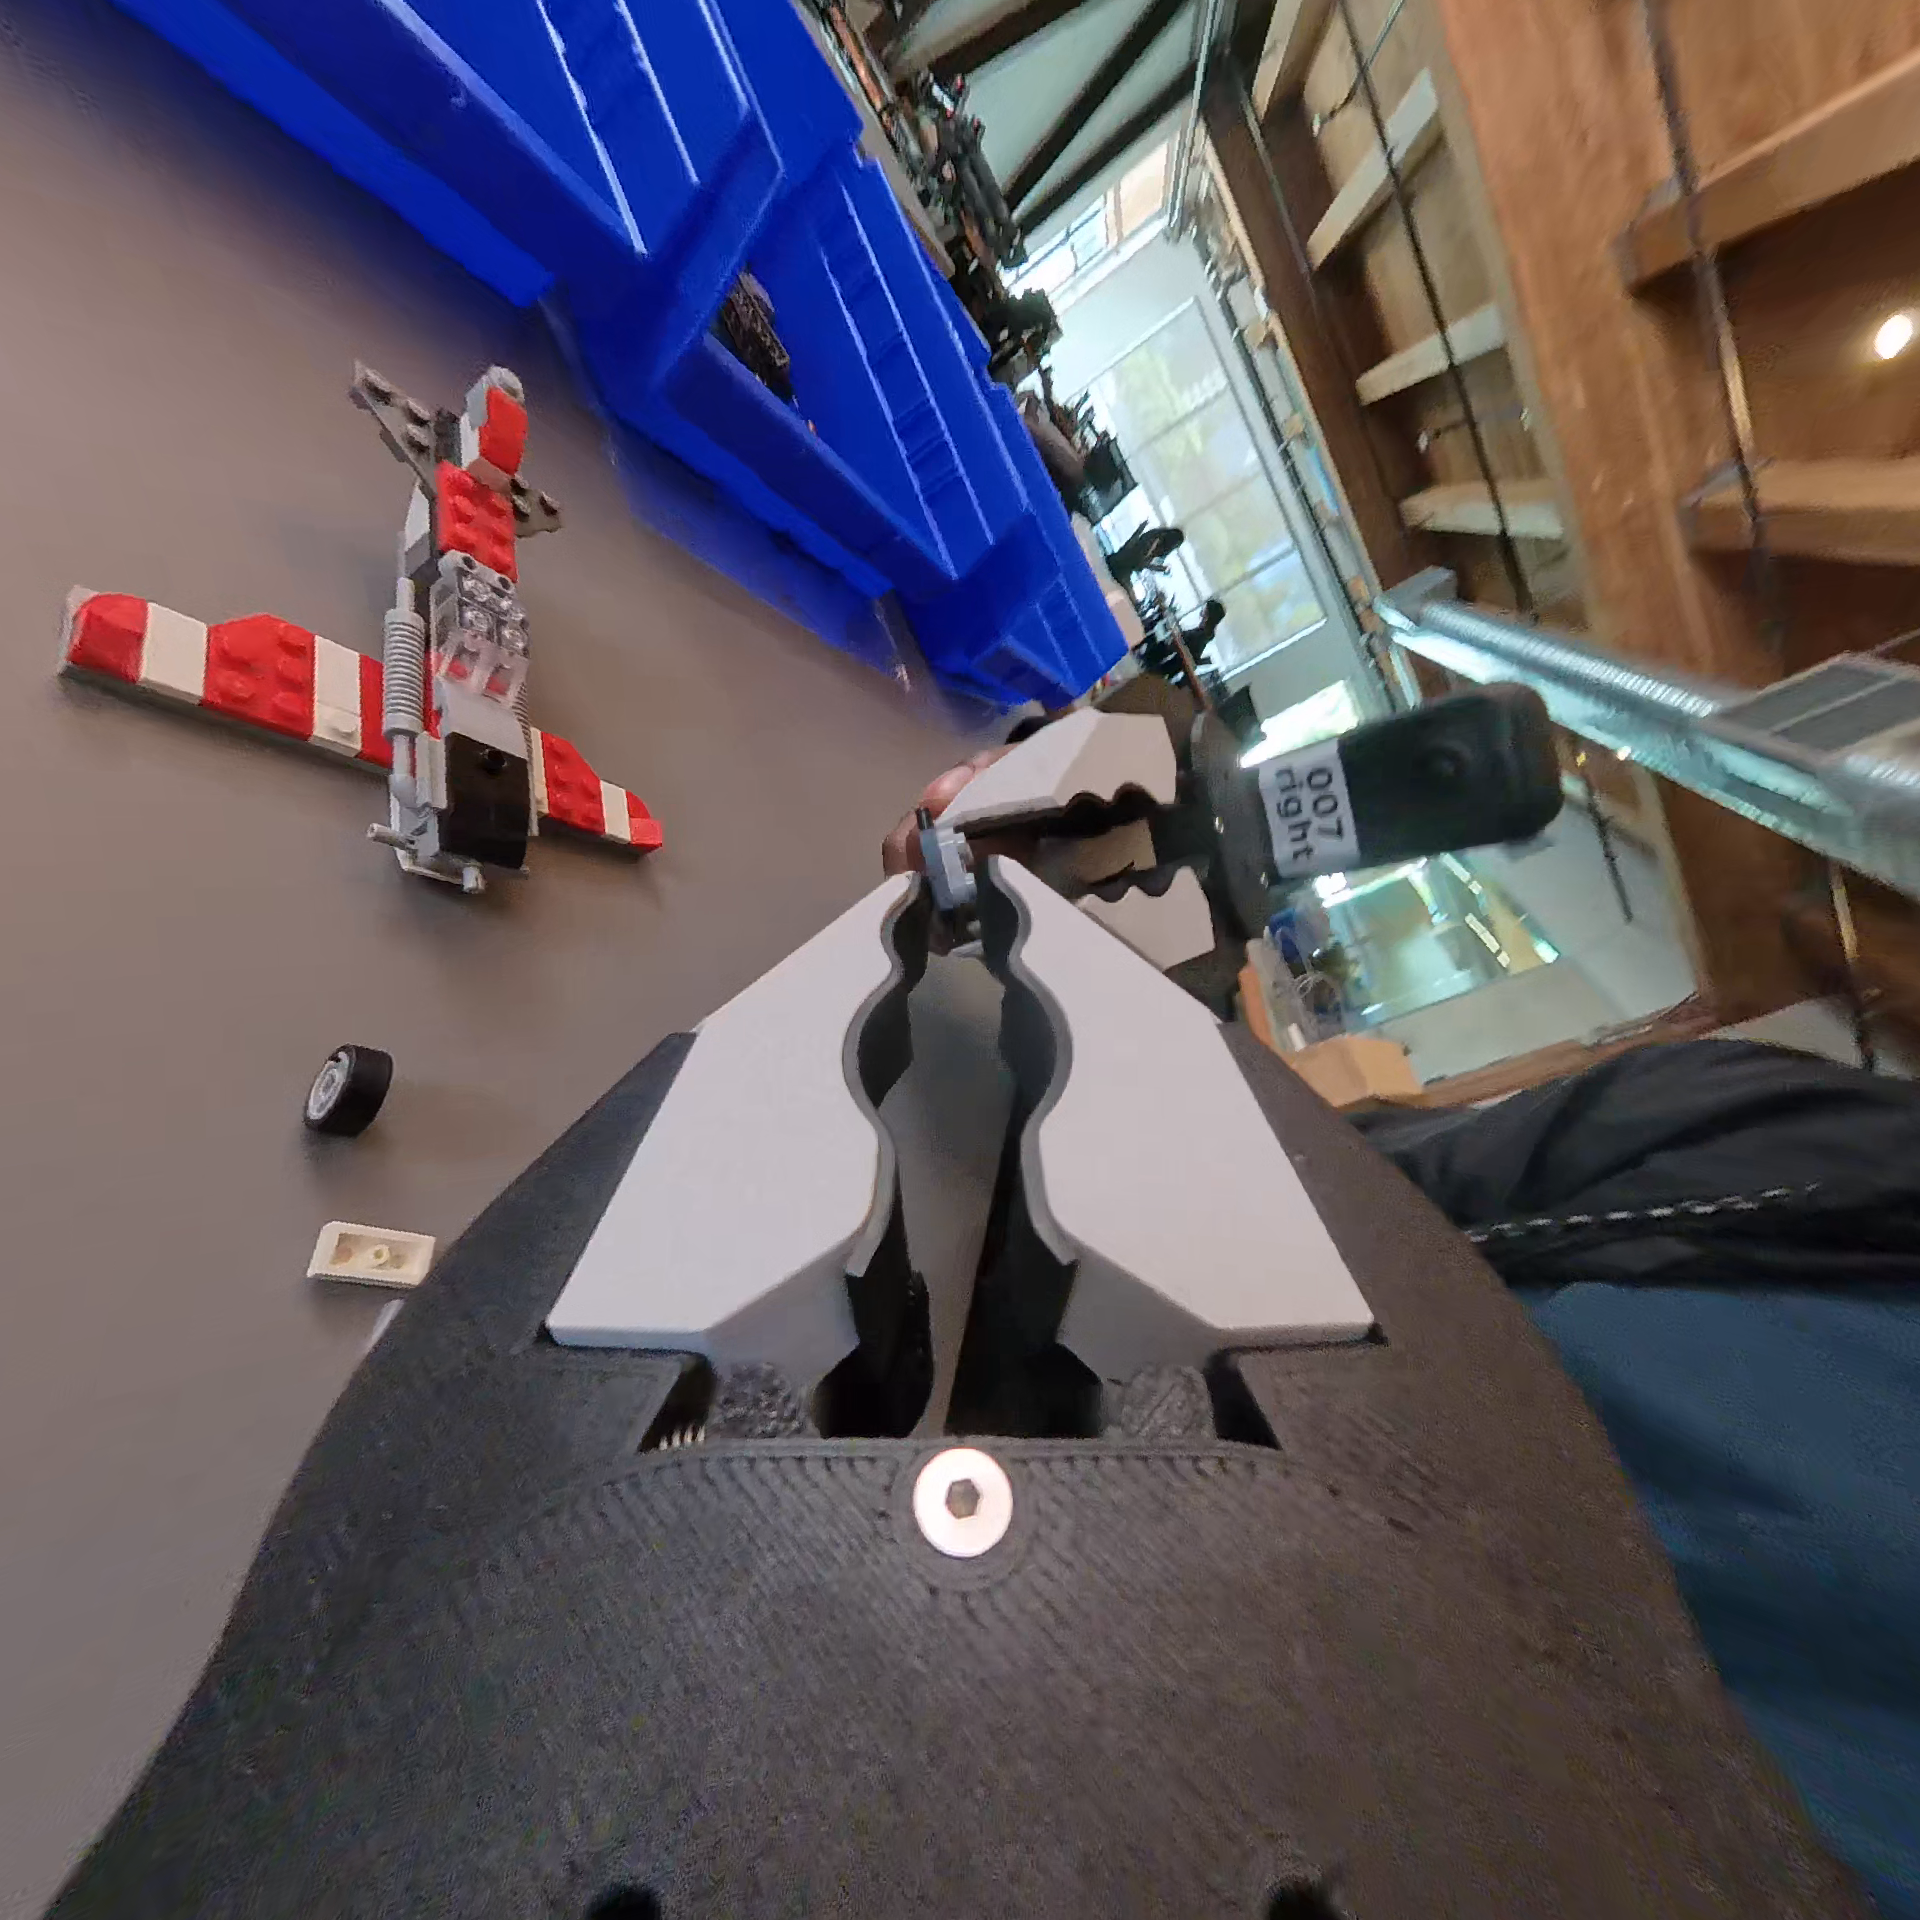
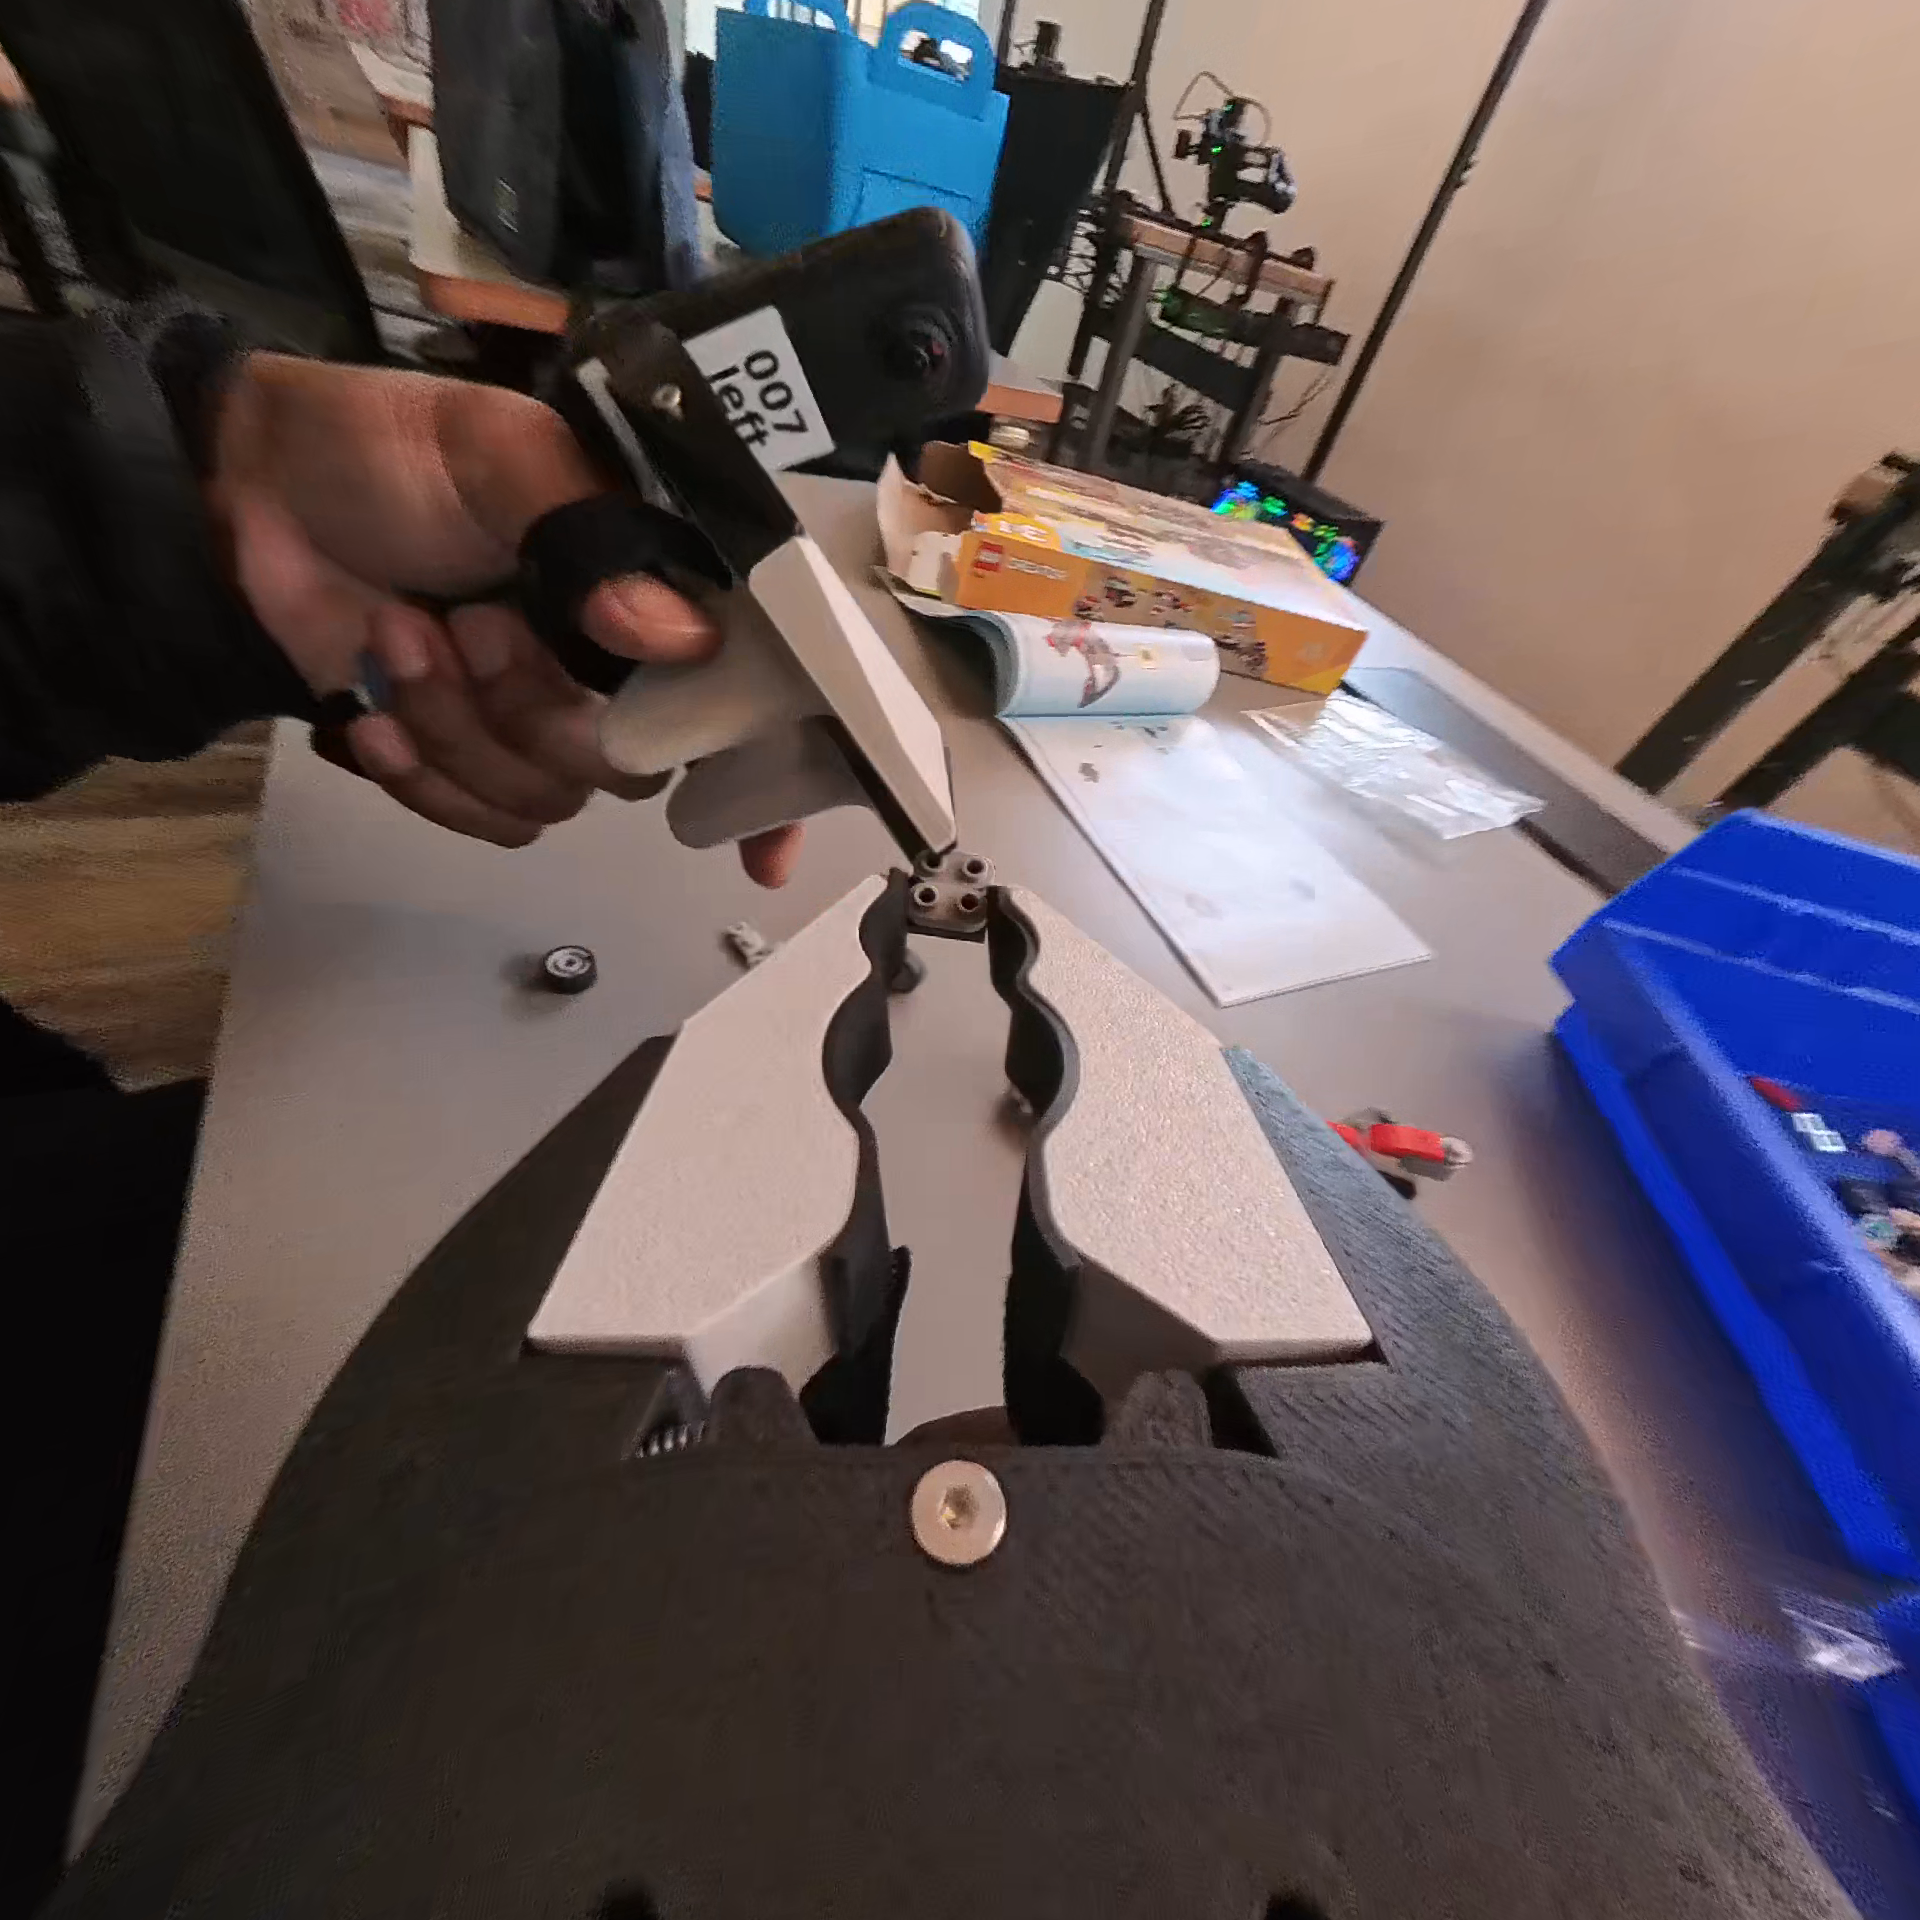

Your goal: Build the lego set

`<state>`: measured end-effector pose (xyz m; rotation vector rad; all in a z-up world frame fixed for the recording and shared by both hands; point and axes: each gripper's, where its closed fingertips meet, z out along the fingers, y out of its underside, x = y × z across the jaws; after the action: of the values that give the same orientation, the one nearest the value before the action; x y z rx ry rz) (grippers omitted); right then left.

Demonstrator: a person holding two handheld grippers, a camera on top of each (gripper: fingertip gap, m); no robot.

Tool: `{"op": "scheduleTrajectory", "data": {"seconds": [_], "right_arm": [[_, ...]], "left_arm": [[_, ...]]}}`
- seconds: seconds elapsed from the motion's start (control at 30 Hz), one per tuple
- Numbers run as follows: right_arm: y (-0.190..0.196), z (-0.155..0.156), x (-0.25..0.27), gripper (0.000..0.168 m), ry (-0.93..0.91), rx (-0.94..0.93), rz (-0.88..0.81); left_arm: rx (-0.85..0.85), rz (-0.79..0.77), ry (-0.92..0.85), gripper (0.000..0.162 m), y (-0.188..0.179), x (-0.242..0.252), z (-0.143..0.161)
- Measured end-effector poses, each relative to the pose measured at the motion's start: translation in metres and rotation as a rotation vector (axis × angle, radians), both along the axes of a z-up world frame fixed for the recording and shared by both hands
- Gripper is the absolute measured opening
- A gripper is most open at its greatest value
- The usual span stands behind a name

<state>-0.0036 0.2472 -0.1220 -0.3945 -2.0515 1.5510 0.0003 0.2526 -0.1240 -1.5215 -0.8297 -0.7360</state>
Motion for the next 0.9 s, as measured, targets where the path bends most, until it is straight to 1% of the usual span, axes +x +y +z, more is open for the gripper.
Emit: {"op": "scheduleTrajectory", "data": {"seconds": [0.13,0.37,0.67,0.9], "right_arm": [[0.002,0.007,-0.003,0.016,0.078,0.037,-0.049],[0.004,0.010,-0.007,0.015,0.164,0.106,-0.113],[0.002,0.011,-0.007,0.015,0.198,0.132,-0.130],[0.002,0.015,-0.007,0.015,0.216,0.125,-0.145]], "left_arm": [[0.058,0.030,-0.052,0.010,-0.002,-0.004,0.008],[0.087,0.038,-0.097,0.011,0.001,-0.004,0.008],[0.119,0.055,-0.120,0.013,0.005,-0.006,0.010],[0.149,0.072,-0.132,0.010,0.006,-0.007,0.013]]}}
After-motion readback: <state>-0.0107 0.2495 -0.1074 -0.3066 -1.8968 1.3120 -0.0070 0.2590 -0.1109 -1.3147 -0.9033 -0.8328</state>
